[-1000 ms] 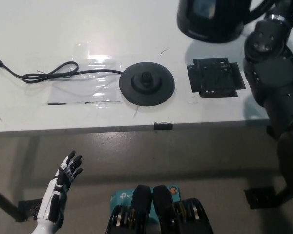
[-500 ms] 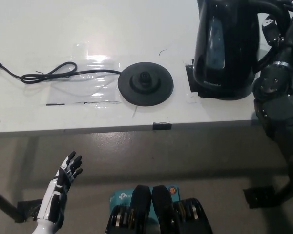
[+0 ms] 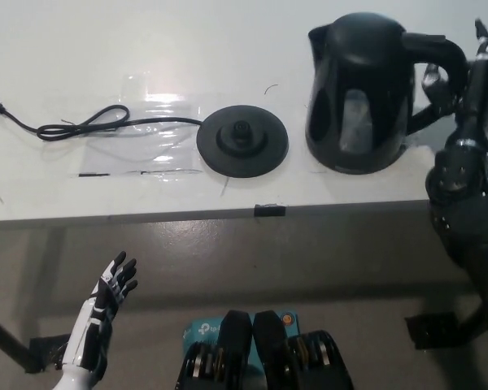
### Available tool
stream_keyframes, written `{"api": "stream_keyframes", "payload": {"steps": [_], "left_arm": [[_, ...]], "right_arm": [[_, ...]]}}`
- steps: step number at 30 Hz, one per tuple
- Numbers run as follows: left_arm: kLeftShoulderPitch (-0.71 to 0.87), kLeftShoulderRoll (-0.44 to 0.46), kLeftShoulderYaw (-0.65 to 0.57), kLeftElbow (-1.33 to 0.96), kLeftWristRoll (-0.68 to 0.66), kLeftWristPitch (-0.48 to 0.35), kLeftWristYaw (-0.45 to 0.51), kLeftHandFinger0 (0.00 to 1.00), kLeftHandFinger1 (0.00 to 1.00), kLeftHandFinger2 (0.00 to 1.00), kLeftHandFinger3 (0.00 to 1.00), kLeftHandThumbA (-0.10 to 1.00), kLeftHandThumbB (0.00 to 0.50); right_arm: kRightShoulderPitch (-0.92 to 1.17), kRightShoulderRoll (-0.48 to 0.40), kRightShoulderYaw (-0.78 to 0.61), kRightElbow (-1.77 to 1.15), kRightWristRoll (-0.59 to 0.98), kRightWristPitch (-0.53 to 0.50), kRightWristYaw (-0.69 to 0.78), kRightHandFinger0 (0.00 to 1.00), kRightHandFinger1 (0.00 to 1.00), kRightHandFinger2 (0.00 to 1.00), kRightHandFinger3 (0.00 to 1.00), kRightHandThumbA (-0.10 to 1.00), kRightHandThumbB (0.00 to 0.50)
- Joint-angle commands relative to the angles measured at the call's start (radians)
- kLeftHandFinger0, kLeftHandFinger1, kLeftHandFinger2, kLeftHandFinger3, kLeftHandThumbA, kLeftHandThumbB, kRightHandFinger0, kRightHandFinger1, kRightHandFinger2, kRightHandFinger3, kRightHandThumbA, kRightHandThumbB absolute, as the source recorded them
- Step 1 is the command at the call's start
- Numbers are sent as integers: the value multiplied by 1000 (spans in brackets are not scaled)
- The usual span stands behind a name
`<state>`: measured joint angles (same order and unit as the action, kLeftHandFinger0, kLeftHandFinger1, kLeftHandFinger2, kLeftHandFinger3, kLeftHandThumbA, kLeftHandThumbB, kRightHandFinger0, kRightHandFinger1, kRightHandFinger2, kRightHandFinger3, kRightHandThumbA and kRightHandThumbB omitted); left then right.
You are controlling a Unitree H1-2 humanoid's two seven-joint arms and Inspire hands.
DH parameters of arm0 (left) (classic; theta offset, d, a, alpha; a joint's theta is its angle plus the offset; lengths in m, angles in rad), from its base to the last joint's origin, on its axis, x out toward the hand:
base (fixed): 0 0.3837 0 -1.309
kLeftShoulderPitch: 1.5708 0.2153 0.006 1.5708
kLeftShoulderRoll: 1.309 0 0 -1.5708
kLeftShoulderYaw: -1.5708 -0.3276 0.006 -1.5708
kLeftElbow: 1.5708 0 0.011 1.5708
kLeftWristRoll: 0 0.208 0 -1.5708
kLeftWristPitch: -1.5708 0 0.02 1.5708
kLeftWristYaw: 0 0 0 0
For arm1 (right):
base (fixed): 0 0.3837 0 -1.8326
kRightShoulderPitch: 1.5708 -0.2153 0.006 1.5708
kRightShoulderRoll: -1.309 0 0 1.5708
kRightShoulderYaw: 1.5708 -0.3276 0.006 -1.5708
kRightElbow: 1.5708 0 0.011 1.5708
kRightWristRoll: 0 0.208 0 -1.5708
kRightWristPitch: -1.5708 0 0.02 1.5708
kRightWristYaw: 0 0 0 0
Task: Use the right hand to grab the handle of the kettle from the base and place it on the right side
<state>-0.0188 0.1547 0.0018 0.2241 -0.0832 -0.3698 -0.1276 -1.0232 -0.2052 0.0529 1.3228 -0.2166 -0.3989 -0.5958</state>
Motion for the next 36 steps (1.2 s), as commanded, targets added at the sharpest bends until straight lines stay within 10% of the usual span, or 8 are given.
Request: {"api": "stream_keyframes", "payload": {"steps": [1, 17, 20, 25, 36], "left_arm": [[-4, 14, 6, -20, -13, -16, -18, 1000, 1000, 1000, 1000, 996, 500], [-12, 13, 8, -9, -23, -24, -19, 1000, 1000, 1000, 1000, 990, 500], [-17, 14, 12, -5, -26, -26, -18, 1000, 1000, 1000, 1000, 986, 500], [-17, 16, 10, -9, -12, -24, -14, 1000, 1000, 1000, 1000, 1000, 500], [-66, 23, 15, 7, -7, -21, -10, 1000, 1000, 1000, 1000, 1000, 500]], "right_arm": [[-8, -73, 27, -131, 46, -63, 317, 1000, 1000, 1000, 1000, 700, 485], [218, -147, -16, -631, 191, 48, 553, 1000, 1000, 1000, 1000, 732, 486], [265, -147, -50, -757, 266, 81, 582, 1000, 1000, 1000, 1000, 972, 485], [320, -110, -137, -904, 395, 72, 582, 1000, 1000, 1000, 1000, 1000, 498], [511, 4, -227, -1288, 103, 3, 376, 1000, 1000, 1000, 1000, 1000, 441]]}}
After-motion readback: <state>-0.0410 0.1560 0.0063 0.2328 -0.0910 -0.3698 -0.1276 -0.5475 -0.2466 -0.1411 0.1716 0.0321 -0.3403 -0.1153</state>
